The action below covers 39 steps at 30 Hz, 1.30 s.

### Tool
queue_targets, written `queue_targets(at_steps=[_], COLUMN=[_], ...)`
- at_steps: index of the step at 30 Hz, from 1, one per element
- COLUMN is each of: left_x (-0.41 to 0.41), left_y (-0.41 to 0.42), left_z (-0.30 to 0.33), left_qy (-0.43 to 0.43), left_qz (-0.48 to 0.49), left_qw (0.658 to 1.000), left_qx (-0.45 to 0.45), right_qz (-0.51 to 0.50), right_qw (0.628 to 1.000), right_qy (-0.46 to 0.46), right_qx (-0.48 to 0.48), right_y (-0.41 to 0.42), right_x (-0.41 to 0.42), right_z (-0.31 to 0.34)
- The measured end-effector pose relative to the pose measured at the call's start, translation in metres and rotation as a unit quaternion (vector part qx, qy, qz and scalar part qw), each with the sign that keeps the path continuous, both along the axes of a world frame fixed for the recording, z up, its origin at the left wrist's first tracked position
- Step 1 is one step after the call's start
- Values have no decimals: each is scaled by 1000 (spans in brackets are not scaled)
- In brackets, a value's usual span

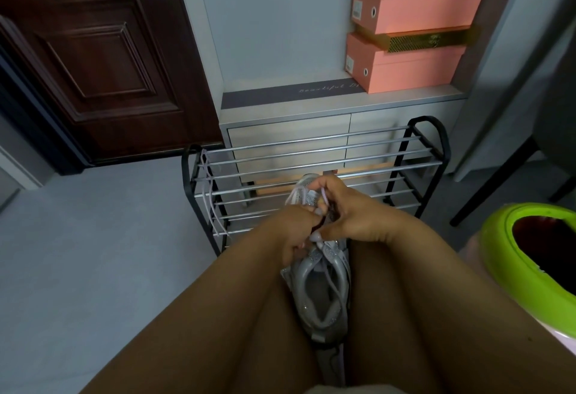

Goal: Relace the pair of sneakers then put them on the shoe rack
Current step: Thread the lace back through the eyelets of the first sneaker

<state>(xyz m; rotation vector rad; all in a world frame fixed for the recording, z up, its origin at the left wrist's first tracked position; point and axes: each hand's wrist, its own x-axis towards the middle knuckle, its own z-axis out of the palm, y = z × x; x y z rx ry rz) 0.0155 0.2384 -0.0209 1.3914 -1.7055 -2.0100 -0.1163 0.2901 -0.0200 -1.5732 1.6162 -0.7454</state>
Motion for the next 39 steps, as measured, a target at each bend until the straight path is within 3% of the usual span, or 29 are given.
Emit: queue_targets(at_steps=[3, 8, 13, 18, 21, 26, 29, 32, 34, 36, 39], left_x=[5, 5, 8, 20, 29, 45, 56, 57, 49, 36, 17], left_y=[-3, -7, -8, -10, -6, 12, 28, 33, 25, 16, 12], left_z=[-4, -8, -14, -13, -5, 18, 32, 46, 47, 38, 22], left_qy=[55, 65, 101, 181, 182, 165, 156, 51, -63, -142, -184], left_qz=[-9, -27, -10, -27, -55, -155, -316, -345, -252, -143, -82], left_qw=[997, 995, 992, 974, 976, 973, 935, 934, 942, 919, 893], left_qx=[60, 65, 79, 137, 108, 32, 36, -78, -212, -340, -402], right_qz=[3, 7, -12, -21, -15, -3, 9, 15, 17, 16, 13], right_qw=[999, 997, 1000, 1000, 999, 1000, 999, 997, 996, 995, 995], right_qy=[-40, -71, 3, 16, 29, 8, -43, -80, -88, -92, -99], right_qx=[1, 16, 1, 10, -8, -20, -2, 11, 17, 22, 23], right_y=[1, 0, -1, 1, 3, 1, 3, 4, 4, 4, 4], right_x=[-3, -3, -1, -4, -7, -15, -21, -22, -22, -23, -24], right_z=[-2, -4, 0, 0, -2, -5, -4, -3, -4, -5, -6])
